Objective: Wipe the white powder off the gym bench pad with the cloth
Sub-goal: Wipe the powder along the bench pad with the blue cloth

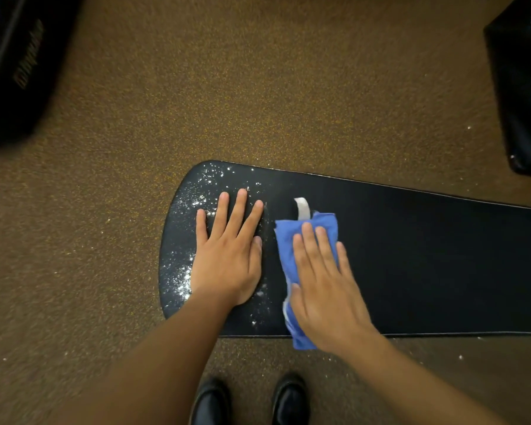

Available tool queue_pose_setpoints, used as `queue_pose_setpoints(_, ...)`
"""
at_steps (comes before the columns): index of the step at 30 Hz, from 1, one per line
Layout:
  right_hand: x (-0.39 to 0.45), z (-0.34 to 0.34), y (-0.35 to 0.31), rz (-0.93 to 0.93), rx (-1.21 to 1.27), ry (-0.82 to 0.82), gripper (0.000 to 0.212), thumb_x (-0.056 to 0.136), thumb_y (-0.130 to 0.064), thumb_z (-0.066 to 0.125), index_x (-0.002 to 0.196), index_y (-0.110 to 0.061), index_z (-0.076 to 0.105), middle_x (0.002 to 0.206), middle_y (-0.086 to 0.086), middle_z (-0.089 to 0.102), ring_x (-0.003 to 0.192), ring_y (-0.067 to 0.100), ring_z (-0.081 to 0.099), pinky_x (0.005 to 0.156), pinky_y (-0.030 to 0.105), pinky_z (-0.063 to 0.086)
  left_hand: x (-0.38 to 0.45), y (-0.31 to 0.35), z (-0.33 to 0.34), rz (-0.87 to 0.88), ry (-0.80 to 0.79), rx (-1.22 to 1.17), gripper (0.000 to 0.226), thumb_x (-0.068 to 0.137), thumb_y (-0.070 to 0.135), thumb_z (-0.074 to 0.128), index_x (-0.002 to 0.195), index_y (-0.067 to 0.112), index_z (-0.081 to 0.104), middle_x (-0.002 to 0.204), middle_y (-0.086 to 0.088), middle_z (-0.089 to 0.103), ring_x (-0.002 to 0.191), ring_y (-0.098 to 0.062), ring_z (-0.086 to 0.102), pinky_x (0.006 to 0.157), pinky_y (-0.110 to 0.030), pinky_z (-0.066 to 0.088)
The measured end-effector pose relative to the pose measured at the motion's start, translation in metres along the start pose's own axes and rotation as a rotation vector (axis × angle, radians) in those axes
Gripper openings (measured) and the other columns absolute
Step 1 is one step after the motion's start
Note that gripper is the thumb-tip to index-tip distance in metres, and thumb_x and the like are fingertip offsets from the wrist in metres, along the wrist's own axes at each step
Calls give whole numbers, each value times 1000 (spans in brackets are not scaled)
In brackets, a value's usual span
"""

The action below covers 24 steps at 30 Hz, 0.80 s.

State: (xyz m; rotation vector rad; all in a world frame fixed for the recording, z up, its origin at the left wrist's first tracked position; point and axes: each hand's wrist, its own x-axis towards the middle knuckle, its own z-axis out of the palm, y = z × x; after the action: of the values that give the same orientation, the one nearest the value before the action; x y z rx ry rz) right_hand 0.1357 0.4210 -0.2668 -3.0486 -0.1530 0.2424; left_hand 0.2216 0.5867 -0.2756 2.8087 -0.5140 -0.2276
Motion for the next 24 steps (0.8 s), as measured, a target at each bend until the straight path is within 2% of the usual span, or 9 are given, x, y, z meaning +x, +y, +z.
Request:
queue_pose_setpoints(3, 29, -3, 23, 118, -12, 12, 73, 89, -35, 27, 152, 1, 20, 161, 20, 15, 149, 35, 12, 115, 57, 25, -1, 0, -1, -2, -1, 5, 58, 98, 38, 18, 155, 27, 21, 165, 1, 8, 151, -22, -4, 119, -54, 0)
queue_pose_setpoints(7, 103, -14, 11, 359, 33, 29, 75, 88, -36, 10, 153, 2, 11, 162, 20, 6, 150, 36, 4, 119, 56, 12, -1, 0, 1, -6, -16, 33, 57, 100, 41, 15, 155, 28, 17, 165, 2, 4, 151, -22, -7, 119, -55, 0)
queue_pose_setpoints(9, 95, -9, 2, 311, 5, 51, 73, 90, -36, 13, 153, 2, 11, 162, 20, 7, 150, 35, 5, 119, 56, 13, 0, 0, 3, -12, -25, 43, 57, 100, 43, 14, 156, 30, 13, 165, 3, 1, 151, -21, -9, 119, -55, 0)
queue_pose_setpoints(11, 53, -5, -7, 169, -11, 23, 72, 92, -35, 21, 153, 1, 14, 162, 20, 8, 150, 35, 6, 118, 57, 17, 1, 0, 3, -17, -32, 48, 57, 100, 44, 14, 156, 31, 10, 165, 3, -2, 151, -21, -11, 119, -55, -1)
queue_pose_setpoints(14, -4, -1, 3, 45, 10, -9, 69, 92, -34, 28, 153, -1, 21, 161, 18, 16, 149, 34, 13, 113, 59, 29, 1, 0, 3, -21, -28, 54, 58, 101, 45, 14, 156, 31, 9, 165, 3, -3, 150, -22, -12, 119, -55, -1)
queue_pose_setpoints(16, 5, 0, 21, 122, 22, 10, 70, 91, -34, 29, 152, 0, 24, 160, 19, 20, 148, 35, 17, 111, 61, 31, 0, 0, 3, -19, -24, 46, 58, 101, 45, 15, 156, 31, 10, 165, 3, -1, 151, -22, -11, 119, -56, 0)
queue_pose_setpoints(20, 78, -10, 5, 409, 71, 63, 75, 88, -36, 14, 153, 1, 13, 162, 21, 6, 150, 36, 4, 119, 58, 13, 0, 0, 3, -17, -4, 21, 57, 100, 45, 17, 156, 30, 15, 165, 3, 3, 151, -21, -8, 119, -55, 0)
queue_pose_setpoints(22, 80, -7, -22, 370, 74, 87, 73, 89, -35, 15, 153, 1, 14, 162, 20, 7, 150, 36, 4, 119, 58, 12, 0, 0, 3, -49, 19, 3, 58, 99, 44, 19, 155, 28, 20, 164, 2, 7, 151, -21, -4, 119, -55, -2)
queue_pose_setpoints(24, 50, -2, -39, 203, 50, 56, 70, 92, -34, 20, 153, -1, 14, 162, 19, 8, 150, 34, 4, 119, 57, 15, 0, 0, 3, -94, 39, -14, 59, 97, 42, 20, 154, 26, 22, 164, 1, 10, 151, -21, -3, 119, -55, -4)
